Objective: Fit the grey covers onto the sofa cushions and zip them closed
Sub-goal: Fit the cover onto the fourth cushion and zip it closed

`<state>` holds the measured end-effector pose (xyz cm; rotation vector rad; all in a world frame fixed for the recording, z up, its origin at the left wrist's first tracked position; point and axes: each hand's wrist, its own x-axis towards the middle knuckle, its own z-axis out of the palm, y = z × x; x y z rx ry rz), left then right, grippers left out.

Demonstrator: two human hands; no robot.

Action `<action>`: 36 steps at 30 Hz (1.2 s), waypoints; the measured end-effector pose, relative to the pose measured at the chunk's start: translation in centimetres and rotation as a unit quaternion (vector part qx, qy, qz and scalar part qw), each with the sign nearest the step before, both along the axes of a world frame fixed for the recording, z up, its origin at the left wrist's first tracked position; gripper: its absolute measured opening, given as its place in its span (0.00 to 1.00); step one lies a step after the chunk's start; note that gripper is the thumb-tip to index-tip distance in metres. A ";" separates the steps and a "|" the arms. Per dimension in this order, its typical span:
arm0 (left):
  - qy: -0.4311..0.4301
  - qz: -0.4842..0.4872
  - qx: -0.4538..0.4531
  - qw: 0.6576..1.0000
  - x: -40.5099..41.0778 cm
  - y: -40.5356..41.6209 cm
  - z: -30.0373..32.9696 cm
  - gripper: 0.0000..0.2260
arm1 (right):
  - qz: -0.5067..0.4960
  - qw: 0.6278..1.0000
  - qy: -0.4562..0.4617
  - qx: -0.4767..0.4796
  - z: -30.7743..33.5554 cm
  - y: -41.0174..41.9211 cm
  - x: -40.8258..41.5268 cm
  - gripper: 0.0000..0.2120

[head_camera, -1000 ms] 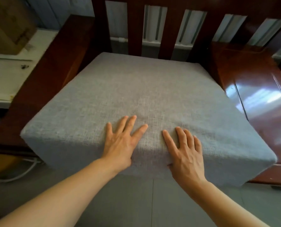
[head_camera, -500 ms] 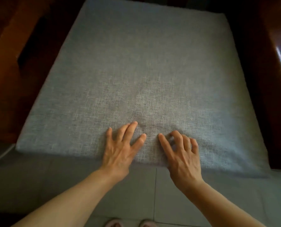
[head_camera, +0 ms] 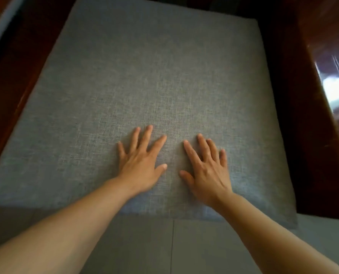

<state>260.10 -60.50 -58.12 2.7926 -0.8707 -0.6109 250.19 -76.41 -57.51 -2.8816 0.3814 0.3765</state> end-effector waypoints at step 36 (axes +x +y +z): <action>0.044 0.229 0.077 0.969 -11.5 20.8 18.5 0.36 | 0.175 0.983 0.047 0.044 15.1 24.1 -2.5 0.37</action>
